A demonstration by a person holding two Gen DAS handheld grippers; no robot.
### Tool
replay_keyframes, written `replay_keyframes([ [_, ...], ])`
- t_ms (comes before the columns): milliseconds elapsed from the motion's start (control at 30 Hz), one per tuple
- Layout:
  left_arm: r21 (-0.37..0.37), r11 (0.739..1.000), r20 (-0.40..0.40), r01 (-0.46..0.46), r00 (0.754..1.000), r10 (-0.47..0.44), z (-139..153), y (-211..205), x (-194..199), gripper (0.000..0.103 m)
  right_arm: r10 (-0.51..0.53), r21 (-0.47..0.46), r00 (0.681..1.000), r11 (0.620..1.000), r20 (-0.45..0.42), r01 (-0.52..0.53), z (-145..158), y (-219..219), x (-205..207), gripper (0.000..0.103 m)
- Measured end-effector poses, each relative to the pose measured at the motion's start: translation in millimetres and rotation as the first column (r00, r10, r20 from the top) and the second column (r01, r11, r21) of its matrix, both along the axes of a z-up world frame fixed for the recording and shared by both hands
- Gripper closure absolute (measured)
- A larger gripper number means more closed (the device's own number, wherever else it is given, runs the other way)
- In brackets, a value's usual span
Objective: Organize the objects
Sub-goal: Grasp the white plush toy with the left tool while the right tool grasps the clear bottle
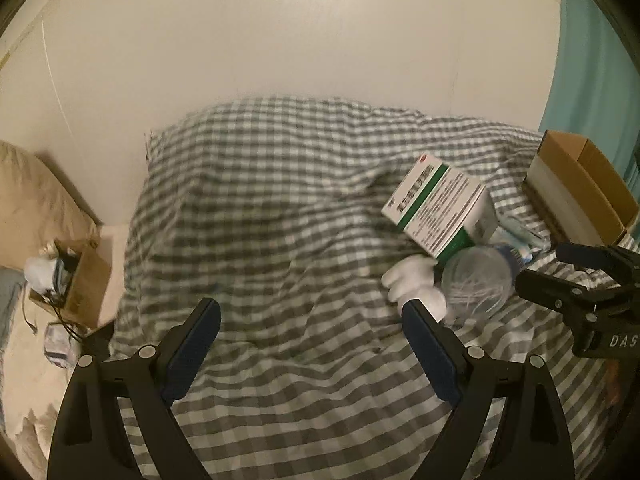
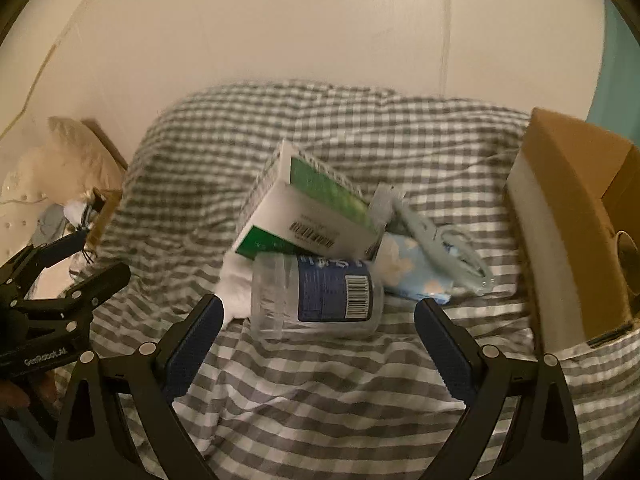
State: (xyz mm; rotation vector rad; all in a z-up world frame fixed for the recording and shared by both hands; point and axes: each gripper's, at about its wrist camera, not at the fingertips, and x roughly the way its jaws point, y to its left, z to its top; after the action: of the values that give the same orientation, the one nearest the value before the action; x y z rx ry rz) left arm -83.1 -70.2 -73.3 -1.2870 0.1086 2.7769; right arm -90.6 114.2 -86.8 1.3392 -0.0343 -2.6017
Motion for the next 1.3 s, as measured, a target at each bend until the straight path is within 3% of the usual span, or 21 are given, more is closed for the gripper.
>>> replay_keyframes([
  [500,0.050,0.998,0.071,0.046,0.996,-0.049,-27.2,13.4,-16.4,0.009,0.004,-0.028,0.986,1.000,0.167,0.000,-45.8,-2.5,-44.2,0.007],
  [533,0.049,0.998,0.075,0.049,0.996,-0.053,-28.1,15.5,-17.1,0.009,0.008,-0.033,0.986,0.999,0.168,-0.003,-46.6,-2.6,-44.0,0.010],
  [667,0.057,0.996,0.088,0.072,0.993,-0.077,-30.9,25.9,-20.1,0.009,-0.020,-0.003,0.992,1.000,0.124,0.021,-37.7,0.7,-33.4,0.012],
  [767,0.062,0.994,0.100,0.093,0.990,-0.099,-34.3,38.4,-25.0,0.009,-0.052,0.025,0.998,0.998,0.029,0.051,-17.7,7.1,-20.5,0.012],
  [933,0.085,0.991,0.133,0.107,0.984,-0.117,-45.4,60.7,-40.5,0.009,-0.093,0.167,0.993,0.980,-0.075,0.104,1.3,14.4,-17.4,0.012],
  [1000,0.097,0.990,0.156,0.105,0.980,-0.119,-53.1,67.9,-48.7,0.009,-0.106,0.145,0.991,0.982,-0.083,0.118,4.5,23.1,-19.3,0.012],
  [1067,0.102,0.989,0.179,0.109,0.976,-0.126,-61.9,74.8,-55.4,0.013,-0.113,0.118,0.990,0.985,-0.083,0.122,4.7,28.5,-21.1,0.012],
  [1133,0.099,0.988,0.217,0.117,0.967,-0.136,-73.5,81.3,-61.5,0.029,-0.118,0.109,0.990,0.986,-0.079,0.126,2.4,32.6,-22.8,0.012],
  [1300,0.087,0.987,0.230,0.132,0.962,-0.149,-77.9,85.8,-61.5,0.049,-0.113,0.110,0.992,0.987,-0.051,0.118,-8.1,33.2,-25.3,0.012],
])
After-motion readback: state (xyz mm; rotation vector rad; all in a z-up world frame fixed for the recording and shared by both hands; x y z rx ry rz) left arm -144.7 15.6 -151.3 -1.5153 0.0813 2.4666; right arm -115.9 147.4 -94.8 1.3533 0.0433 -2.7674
